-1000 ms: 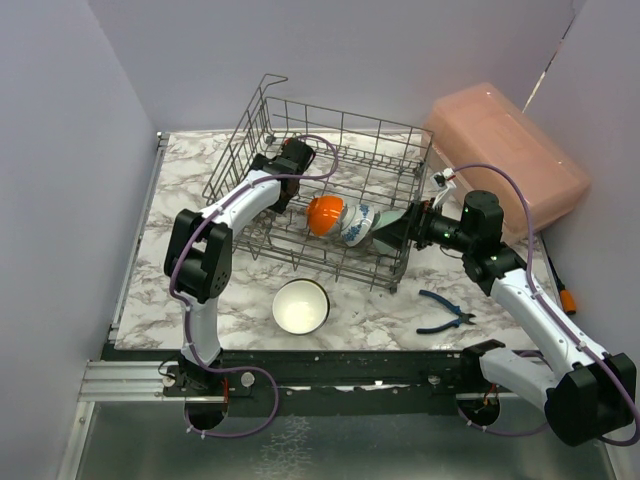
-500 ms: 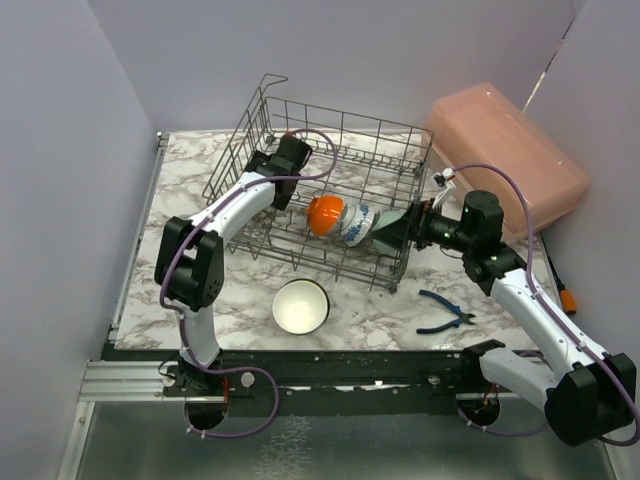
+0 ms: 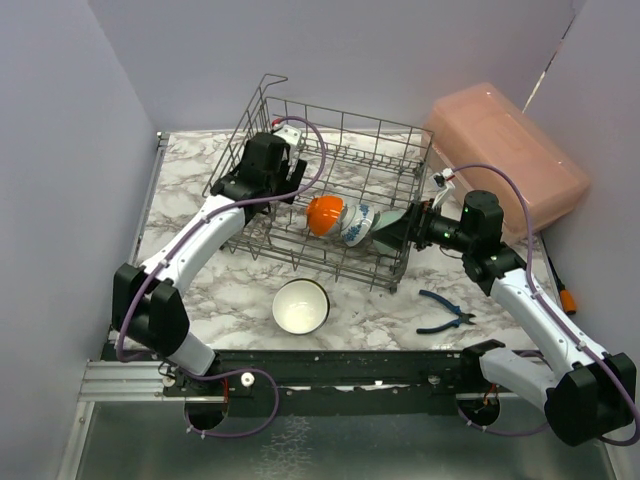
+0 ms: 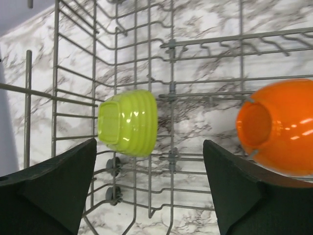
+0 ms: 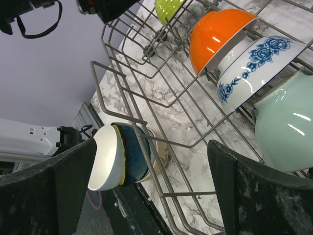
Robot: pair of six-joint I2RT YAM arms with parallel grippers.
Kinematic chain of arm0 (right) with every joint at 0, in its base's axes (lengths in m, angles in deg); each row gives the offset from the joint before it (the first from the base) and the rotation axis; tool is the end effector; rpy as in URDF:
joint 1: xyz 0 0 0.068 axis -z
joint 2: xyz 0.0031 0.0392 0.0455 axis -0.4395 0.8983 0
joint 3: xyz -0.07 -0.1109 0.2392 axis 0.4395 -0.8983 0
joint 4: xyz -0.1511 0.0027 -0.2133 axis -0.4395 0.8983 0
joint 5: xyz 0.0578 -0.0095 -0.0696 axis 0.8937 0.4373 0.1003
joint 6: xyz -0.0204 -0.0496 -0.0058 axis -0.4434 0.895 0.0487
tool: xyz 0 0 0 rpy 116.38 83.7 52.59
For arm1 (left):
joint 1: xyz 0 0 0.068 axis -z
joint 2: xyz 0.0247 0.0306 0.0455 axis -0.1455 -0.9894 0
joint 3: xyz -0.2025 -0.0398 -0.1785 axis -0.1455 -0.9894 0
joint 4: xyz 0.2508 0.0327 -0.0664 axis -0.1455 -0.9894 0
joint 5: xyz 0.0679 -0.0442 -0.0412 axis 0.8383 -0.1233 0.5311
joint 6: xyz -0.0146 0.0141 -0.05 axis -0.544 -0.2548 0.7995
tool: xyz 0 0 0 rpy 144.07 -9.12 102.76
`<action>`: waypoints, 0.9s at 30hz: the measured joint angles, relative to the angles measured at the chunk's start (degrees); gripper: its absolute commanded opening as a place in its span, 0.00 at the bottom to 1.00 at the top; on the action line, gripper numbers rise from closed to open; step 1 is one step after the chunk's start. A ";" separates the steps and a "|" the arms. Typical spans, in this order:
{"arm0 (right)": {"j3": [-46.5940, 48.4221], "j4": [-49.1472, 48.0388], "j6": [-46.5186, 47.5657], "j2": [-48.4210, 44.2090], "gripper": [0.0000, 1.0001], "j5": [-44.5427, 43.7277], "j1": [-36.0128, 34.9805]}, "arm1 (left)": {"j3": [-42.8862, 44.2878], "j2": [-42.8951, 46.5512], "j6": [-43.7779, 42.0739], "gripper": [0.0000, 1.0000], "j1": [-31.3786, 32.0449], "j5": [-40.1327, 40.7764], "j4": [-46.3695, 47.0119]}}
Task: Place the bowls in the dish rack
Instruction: Turn the bowl upside down on the dish rack, then pick up the bowl from the center of the board.
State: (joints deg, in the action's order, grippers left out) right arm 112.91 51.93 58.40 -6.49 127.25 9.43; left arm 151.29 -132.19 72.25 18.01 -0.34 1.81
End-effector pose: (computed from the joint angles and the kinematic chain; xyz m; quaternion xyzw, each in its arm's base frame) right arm 0.2147 0.0880 0.2968 -0.1051 0.7743 0.4794 0.3995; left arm 0.3242 -0.1477 0.3296 0.1693 0.8694 0.0643 0.4597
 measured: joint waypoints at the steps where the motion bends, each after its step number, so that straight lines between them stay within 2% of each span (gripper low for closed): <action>1: 0.00 0.00 0.00 0.00 1.00 0.00 0.00 | -0.92 1.18 -0.04 0.90 0.00 -2.01 1.14; 7: 0.00 0.00 0.00 0.00 1.00 0.00 0.00 | -5.35 6.88 0.07 0.92 0.00 -11.30 7.52; 14: -0.59 0.00 -0.13 0.00 1.00 -0.02 0.00 | -9.09 11.63 0.83 0.99 0.00 -17.42 13.00; 21: -1.05 -0.02 -0.50 0.00 1.00 0.00 0.00 | -11.08 15.93 4.59 0.99 0.00 -21.59 16.50; 27: -1.14 -0.02 -0.50 0.00 1.00 0.02 0.00 | -18.18 25.81 10.69 0.99 0.00 -22.64 19.32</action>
State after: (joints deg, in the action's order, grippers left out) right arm 111.77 51.91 57.89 -6.49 127.27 9.43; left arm 133.10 -106.37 82.94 18.01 -22.98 21.13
